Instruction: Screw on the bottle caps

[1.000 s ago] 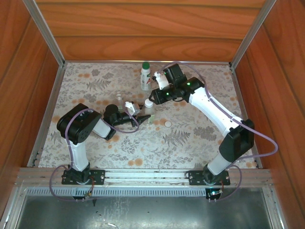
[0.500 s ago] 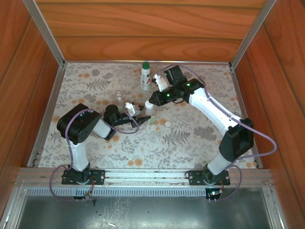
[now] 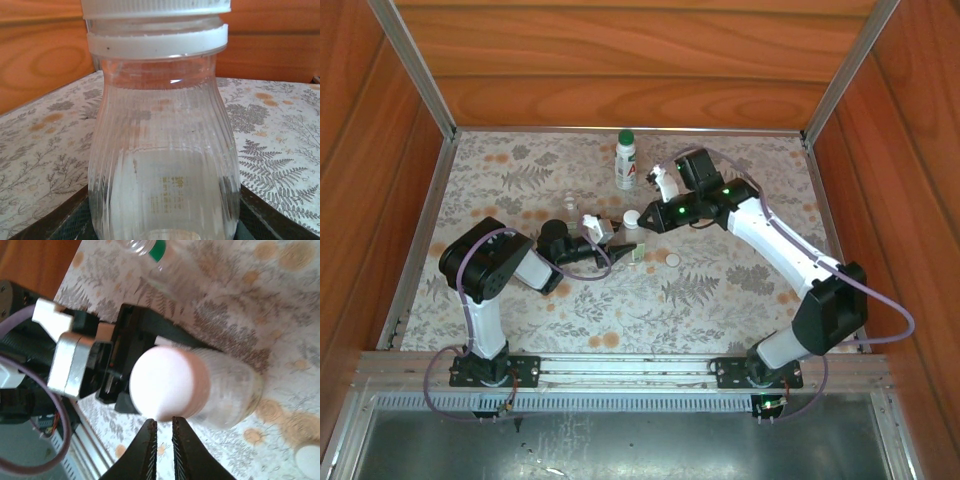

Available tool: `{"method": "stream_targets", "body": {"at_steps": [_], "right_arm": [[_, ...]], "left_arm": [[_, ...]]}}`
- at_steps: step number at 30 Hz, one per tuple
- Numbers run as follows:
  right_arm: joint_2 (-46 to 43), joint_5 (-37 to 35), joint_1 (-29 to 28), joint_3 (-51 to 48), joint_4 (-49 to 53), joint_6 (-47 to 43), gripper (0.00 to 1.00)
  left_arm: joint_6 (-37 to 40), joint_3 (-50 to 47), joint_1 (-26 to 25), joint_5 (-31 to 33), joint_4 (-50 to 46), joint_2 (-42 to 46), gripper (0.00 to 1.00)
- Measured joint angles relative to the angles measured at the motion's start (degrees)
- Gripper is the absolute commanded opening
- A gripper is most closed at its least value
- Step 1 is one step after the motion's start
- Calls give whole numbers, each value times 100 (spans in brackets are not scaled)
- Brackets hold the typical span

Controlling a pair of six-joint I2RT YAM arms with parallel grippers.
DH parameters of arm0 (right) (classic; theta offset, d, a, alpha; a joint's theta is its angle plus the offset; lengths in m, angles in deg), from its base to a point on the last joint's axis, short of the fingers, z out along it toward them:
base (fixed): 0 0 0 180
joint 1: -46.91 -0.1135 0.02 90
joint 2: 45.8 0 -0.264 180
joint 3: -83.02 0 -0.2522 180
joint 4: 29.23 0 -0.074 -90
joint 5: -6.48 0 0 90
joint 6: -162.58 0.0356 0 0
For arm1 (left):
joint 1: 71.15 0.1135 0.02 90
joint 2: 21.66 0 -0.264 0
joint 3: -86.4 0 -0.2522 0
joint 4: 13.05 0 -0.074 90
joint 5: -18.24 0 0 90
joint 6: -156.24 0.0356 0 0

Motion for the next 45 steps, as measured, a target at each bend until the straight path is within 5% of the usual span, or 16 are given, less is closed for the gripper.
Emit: {"method": "stream_targets", "body": {"at_steps": [3, 9, 13, 27, 45], "right_arm": [[-109, -2, -83, -2, 63, -28, 29], [-566, -317, -142, -9, 98, -584, 74], [-662, -737, -323, 31, 210, -1220, 84], [-584, -498, -743, 28, 538, -3713, 70], [-103, -404, -817, 116, 785, -4094, 41]], "left_arm": [[-2, -22, -15, 20, -70, 57, 58], [0, -310, -61, 28, -240, 389, 58], [61, -570, -210, 42, -597, 820, 58], [748, -1016, -483, 133, -1871, 1965, 59], [846, -988, -483, 122, -1921, 1965, 59]]}}
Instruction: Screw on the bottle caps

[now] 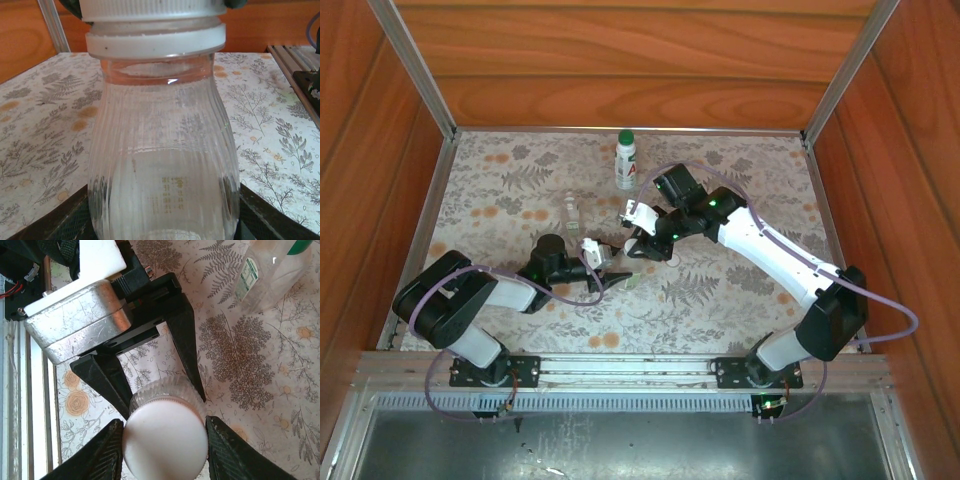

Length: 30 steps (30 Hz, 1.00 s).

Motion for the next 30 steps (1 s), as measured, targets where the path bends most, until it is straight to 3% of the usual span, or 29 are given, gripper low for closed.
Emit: {"method": "stream_targets", "body": {"at_steps": [7, 11, 16, 19, 22, 24, 25, 30], "right_arm": [[-2, -549, -33, 39, -103, 839, 37], [-39, -1513, -258, 39, -306, 2140, 24], [22, -2732, -654, 151, -251, 4087, 24], [79, -3060, -756, 229, -168, 4830, 30], [68, -3128, -787, 229, -155, 5040, 49], [31, -3029, -780, 188, -184, 4892, 67], [-7, -2942, -778, 142, -188, 4778, 72], [-603, -2199, -719, -160, -214, 3456, 79]], "left_arm": [[-37, 245, -118, 581, -170, -79, 59], [-37, 498, -247, 1093, -278, -236, 59], [-31, 649, -367, 1526, -337, -323, 59], [-35, 649, -391, 1626, -337, -323, 59], [-17, 649, -402, 1637, -334, -323, 59], [22, 636, -402, 1598, -323, -323, 59], [42, 629, -402, 1576, -315, -319, 59], [190, 450, -393, 1182, -321, -153, 59]]}}
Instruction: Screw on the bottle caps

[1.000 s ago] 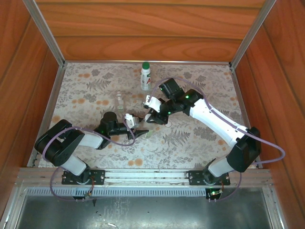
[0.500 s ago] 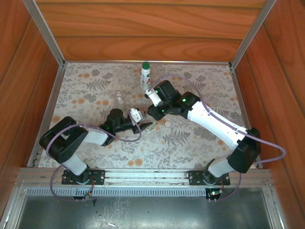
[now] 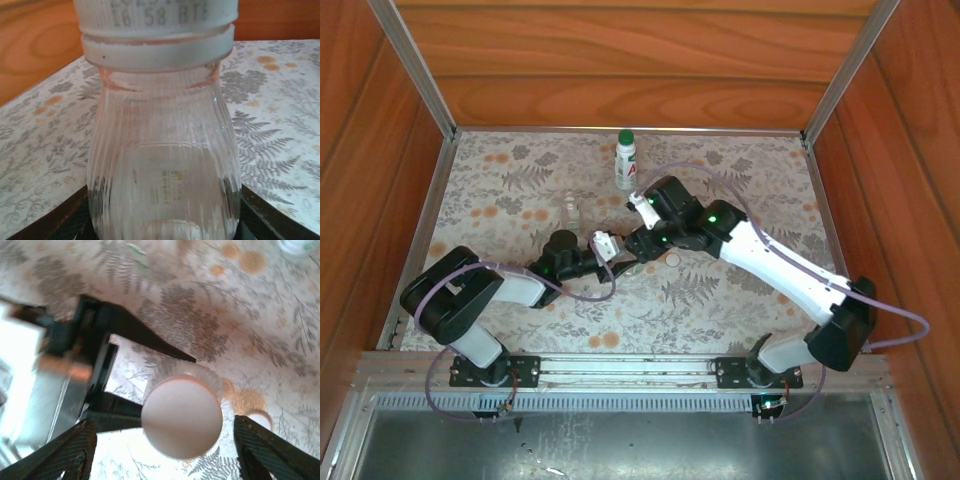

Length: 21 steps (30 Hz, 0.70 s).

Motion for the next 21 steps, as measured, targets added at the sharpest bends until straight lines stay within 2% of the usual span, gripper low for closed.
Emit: {"method": "stream_targets", "body": {"at_steps": [4, 8, 15, 21], "right_arm": [[-535, 450, 98, 24, 111, -1276, 80], [-573, 1008, 142, 221, 557, -2747, 81], [284, 1705, 205, 1174, 1668, -4898, 79], [979, 1777, 208, 1781, 2332, -5700, 67]], "left_arm": [[155, -157, 11, -345, -105, 201, 59], [321, -260, 39, -649, -284, 393, 59], [444, -280, 87, -1123, -551, 527, 59], [448, -280, 109, -1307, -680, 579, 59]]}}
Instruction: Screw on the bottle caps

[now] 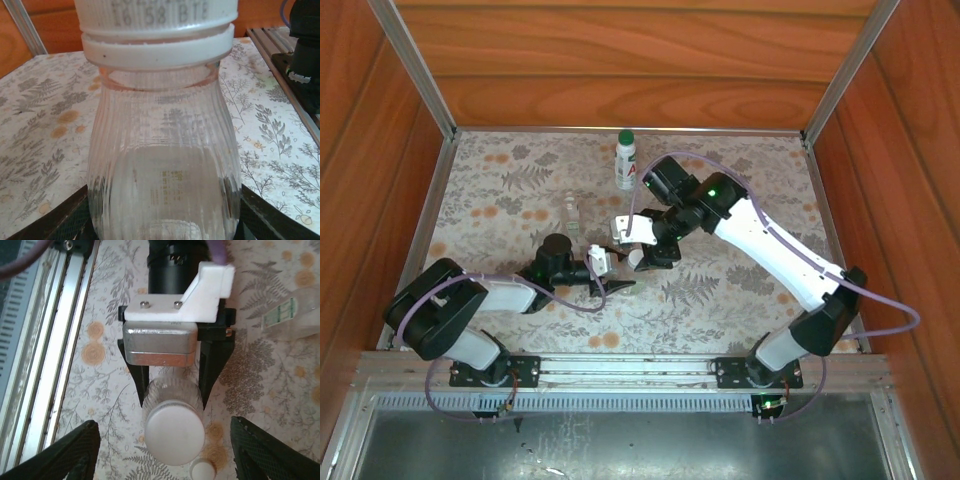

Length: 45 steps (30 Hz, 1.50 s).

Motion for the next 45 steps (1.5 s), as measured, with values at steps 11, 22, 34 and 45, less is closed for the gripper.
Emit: {"method": "stream_targets", "body": {"at_steps": [11, 22, 34, 45], "right_arm": [[525, -367, 0, 114, 358, -166, 51], [525, -466, 0, 61, 278, -140, 41], [188, -463, 37, -369, -68, -57, 40], [63, -581, 74, -522, -236, 79, 38]], "left_arm": [[2, 0, 35, -72, -50, 17, 59], [-24, 2, 35, -92, -66, 17, 71], [-354, 190, 33, -85, -129, -190, 66], [-409, 433, -15, -114, -144, -439, 76]]}}
